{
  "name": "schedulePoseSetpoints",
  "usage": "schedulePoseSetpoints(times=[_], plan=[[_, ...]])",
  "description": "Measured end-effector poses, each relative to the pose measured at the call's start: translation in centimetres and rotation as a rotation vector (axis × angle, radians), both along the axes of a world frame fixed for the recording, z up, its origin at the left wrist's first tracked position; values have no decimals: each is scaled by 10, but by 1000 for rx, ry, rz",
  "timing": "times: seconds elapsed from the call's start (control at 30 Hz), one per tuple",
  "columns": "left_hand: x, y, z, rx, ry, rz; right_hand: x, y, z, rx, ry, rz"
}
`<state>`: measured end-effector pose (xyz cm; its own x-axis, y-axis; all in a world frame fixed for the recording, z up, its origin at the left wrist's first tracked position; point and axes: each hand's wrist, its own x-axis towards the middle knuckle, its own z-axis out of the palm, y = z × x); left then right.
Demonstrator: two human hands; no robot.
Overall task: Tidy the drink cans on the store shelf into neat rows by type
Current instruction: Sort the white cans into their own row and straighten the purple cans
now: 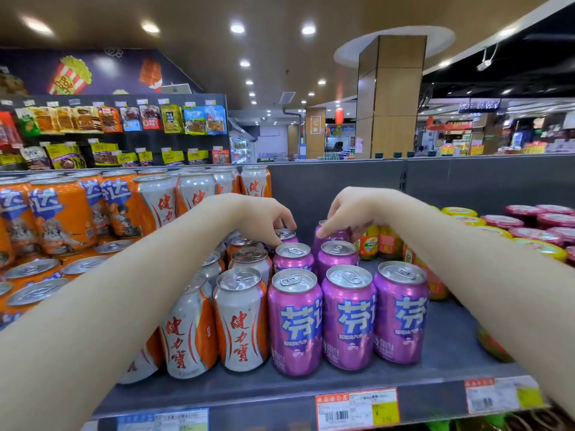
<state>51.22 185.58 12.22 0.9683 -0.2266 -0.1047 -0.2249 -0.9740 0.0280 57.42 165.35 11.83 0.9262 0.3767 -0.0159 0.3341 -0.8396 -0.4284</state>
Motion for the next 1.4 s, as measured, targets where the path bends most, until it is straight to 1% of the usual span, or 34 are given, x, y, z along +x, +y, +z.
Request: schedulePoseSetpoints(times=[0.17, 0.3, 0.53, 0.73, 0.93, 1.07, 1.17, 1.2, 1.27, 1.33, 1.4], plan=[[2, -1, 1, 17, -5, -35, -4, -34, 18, 112, 0, -166], [6, -2, 0, 13, -21, -50, -11, -57, 24, 149, -15, -204], [20, -15, 2, 39, -60, -57, -24, -66, 9, 81, 17, -165], [26, -28, 11, -19, -132, -81, -30, -63, -4, 23, 60, -167], [28, -44, 19, -62, -103, -109, -39, -64, -6, -5, 66, -142], [26, -49, 21, -27, -97, -119, -42, -66, -1, -47, 83, -96], [23, -46, 24, -7, -98, -101, -42, -65, 6, -104, 133, -73], [22, -45, 25, -8, -104, -94, -43, -64, 9, -117, 128, -72], [19, -42, 27, -18, -129, -86, -43, -61, 17, -111, 17, -54], [16, -40, 31, -38, -144, -89, -44, -55, 24, -39, -130, -4], [14, -40, 34, -58, -156, -99, -46, -45, 25, 50, -177, 60]])
